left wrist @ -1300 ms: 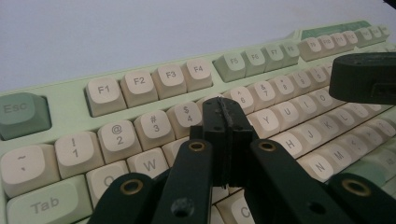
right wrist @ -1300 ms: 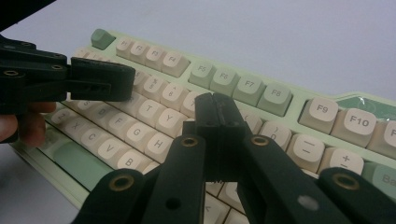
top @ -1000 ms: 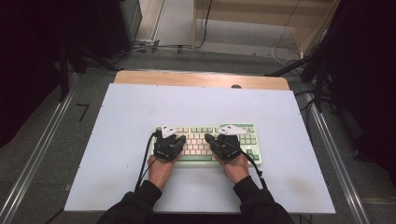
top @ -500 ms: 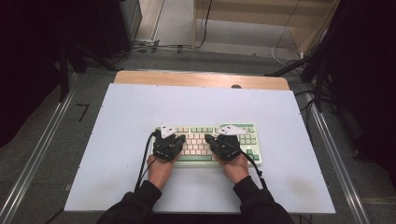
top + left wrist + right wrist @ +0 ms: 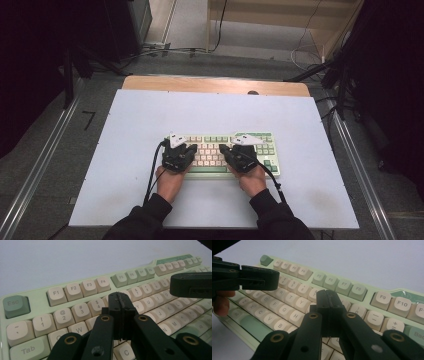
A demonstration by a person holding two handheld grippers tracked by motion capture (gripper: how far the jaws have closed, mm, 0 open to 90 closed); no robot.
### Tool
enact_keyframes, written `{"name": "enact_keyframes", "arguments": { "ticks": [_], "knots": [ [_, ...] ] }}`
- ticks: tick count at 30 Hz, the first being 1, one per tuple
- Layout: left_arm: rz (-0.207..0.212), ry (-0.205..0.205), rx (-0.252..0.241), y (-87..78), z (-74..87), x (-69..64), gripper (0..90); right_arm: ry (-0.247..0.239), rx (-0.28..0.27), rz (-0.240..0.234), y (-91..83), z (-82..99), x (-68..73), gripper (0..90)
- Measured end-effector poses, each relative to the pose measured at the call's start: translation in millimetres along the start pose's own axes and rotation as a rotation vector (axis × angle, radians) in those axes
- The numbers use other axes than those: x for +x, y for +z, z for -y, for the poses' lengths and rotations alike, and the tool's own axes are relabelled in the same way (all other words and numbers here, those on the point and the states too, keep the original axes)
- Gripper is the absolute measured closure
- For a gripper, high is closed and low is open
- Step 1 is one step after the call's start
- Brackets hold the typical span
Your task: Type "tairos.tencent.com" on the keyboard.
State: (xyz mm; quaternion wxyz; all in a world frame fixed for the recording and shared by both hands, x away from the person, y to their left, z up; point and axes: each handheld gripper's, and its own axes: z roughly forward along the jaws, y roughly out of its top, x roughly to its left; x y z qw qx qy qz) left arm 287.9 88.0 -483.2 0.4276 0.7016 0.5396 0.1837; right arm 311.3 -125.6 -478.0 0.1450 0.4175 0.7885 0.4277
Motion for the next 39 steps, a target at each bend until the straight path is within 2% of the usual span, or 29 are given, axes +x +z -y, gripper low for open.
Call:
{"name": "enact_keyframes", "arguments": {
  "ticks": [21,32,39],
  "knots": [
    [0.007,-0.006,-0.007,-11.5,3.4,2.4,90.0,0.005,0.001,0.0,-2.2,0.4,-0.6,87.3],
    [-0.006,-0.019,-0.012,-18.3,7.3,7.6,90.0,0.019,0.025,0.047,2.7,4.4,-9.7,87.3],
    [-0.008,-0.023,-0.013,-19.5,7.9,9.5,90.0,0.019,0.037,0.055,6.4,6.5,-12.2,87.3]
  ]
}}
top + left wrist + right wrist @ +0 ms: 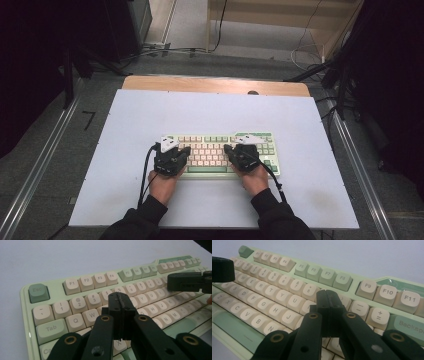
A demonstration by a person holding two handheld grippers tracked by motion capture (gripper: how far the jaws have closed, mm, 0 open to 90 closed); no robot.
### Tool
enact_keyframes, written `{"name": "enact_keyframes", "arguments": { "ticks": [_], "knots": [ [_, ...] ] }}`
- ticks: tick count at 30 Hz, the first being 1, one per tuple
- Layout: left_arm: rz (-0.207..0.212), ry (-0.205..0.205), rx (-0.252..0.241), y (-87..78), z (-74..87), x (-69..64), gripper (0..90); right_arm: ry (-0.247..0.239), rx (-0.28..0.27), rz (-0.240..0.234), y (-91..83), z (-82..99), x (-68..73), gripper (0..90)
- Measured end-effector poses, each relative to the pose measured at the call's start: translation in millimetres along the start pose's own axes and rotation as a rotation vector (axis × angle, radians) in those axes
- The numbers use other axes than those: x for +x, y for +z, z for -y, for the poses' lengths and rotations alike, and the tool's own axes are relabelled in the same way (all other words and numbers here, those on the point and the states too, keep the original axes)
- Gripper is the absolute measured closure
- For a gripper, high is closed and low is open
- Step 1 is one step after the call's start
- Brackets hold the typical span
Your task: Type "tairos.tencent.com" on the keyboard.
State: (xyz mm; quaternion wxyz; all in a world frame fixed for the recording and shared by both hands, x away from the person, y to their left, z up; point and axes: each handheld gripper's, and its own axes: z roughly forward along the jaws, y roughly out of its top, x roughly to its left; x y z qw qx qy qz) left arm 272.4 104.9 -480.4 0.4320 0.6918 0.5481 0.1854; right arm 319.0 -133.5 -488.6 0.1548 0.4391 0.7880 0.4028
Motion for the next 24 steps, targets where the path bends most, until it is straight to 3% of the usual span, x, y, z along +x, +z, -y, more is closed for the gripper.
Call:
{"name": "enact_keyframes", "arguments": {
  "ticks": [7,13,24],
  "knots": [
    [-0.002,-0.001,0.002,0.3,0.7,-0.1,90.0,0.0,0.03,0.005,3.1,0.6,-0.4,87.3],
    [-0.005,-0.001,0.004,0.1,1.1,1.7,90.0,0.005,-0.013,-0.003,-4.3,-2.1,0.5,87.3],
    [-0.03,0.004,0.027,-0.7,7.9,6.1,90.0,-0.006,-0.022,-0.011,-14.9,-2.0,-1.0,87.3]
  ]
}}
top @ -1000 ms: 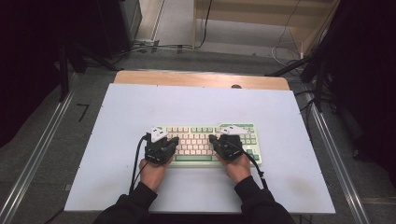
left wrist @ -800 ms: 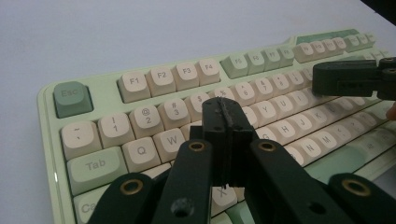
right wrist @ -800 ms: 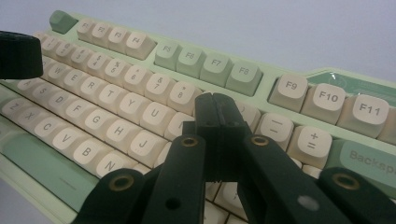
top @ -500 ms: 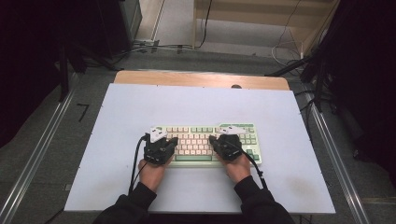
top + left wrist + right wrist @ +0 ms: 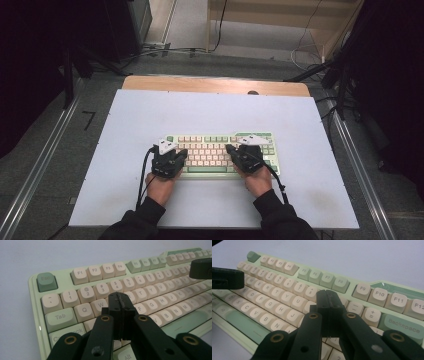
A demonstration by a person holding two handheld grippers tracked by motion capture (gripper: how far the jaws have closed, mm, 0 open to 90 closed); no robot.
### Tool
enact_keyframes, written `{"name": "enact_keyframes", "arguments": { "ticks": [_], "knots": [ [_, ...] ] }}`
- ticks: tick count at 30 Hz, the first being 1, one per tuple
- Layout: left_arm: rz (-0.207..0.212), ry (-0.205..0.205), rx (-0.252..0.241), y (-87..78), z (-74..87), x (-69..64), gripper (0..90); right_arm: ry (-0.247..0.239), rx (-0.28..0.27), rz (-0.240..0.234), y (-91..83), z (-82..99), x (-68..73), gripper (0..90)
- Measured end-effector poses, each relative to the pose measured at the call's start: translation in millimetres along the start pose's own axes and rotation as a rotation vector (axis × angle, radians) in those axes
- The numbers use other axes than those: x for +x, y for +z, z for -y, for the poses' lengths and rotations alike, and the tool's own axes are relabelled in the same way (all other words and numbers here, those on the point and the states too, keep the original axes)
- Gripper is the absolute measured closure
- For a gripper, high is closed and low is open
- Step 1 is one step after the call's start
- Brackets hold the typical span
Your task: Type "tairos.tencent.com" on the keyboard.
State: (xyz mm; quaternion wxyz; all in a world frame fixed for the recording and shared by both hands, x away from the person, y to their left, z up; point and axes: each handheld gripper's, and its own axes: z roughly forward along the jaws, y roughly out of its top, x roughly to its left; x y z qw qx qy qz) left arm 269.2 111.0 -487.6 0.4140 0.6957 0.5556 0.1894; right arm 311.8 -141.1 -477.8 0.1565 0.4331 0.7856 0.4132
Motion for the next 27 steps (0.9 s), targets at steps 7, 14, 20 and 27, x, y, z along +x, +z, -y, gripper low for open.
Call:
{"name": "enact_keyframes", "arguments": {
  "ticks": [7,14,20,27],
  "knots": [
    [-0.021,0.018,0.021,3.8,2.1,1.0,90.0,0.008,0.002,-0.001,-1.8,0.9,-1.6,87.3],
    [-0.028,0.031,0.009,2.1,1.5,-0.8,90.0,0.007,0.006,0.001,-1.9,2.2,-1.9,87.3],
    [-0.023,0.014,-0.024,-4.1,-1.4,1.6,90.0,0.009,0.006,0.006,-5.2,4.6,-4.3,87.3],
    [-0.016,0.003,-0.027,-5.0,-1.4,2.0,90.0,0.011,0.011,0.003,-10.9,10.3,-6.0,87.3]
  ]
}}
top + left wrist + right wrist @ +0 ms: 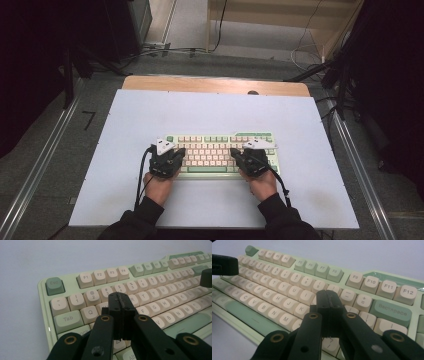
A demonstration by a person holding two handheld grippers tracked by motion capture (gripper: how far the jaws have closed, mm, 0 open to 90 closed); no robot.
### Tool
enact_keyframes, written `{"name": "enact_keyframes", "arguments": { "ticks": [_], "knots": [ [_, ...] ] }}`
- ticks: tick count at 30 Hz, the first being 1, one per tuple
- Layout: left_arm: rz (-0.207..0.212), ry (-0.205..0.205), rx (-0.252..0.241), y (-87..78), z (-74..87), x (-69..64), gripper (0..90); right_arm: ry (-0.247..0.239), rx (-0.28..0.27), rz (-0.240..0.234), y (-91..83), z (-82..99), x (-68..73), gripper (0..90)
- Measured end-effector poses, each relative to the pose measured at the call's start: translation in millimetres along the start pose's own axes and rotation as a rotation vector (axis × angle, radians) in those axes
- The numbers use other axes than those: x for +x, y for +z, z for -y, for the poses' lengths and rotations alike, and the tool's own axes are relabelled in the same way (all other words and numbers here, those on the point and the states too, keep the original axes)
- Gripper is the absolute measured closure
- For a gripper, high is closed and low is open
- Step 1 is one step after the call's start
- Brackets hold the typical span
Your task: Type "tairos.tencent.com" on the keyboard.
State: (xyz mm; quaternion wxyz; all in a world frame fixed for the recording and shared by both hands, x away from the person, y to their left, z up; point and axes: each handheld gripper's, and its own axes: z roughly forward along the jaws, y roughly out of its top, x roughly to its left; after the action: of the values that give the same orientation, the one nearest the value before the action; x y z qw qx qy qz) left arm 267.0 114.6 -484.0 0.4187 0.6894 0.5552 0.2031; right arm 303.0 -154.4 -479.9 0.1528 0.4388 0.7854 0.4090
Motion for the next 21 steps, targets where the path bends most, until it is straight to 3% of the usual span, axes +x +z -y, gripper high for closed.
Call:
{"name": "enact_keyframes", "arguments": {
  "ticks": [21],
  "knots": [
    [0.012,-0.01,0.003,-1.7,0.6,4.1,90.0,-0.017,0.028,-0.017,-5.4,12.2,4.2,87.3]
  ]
}}
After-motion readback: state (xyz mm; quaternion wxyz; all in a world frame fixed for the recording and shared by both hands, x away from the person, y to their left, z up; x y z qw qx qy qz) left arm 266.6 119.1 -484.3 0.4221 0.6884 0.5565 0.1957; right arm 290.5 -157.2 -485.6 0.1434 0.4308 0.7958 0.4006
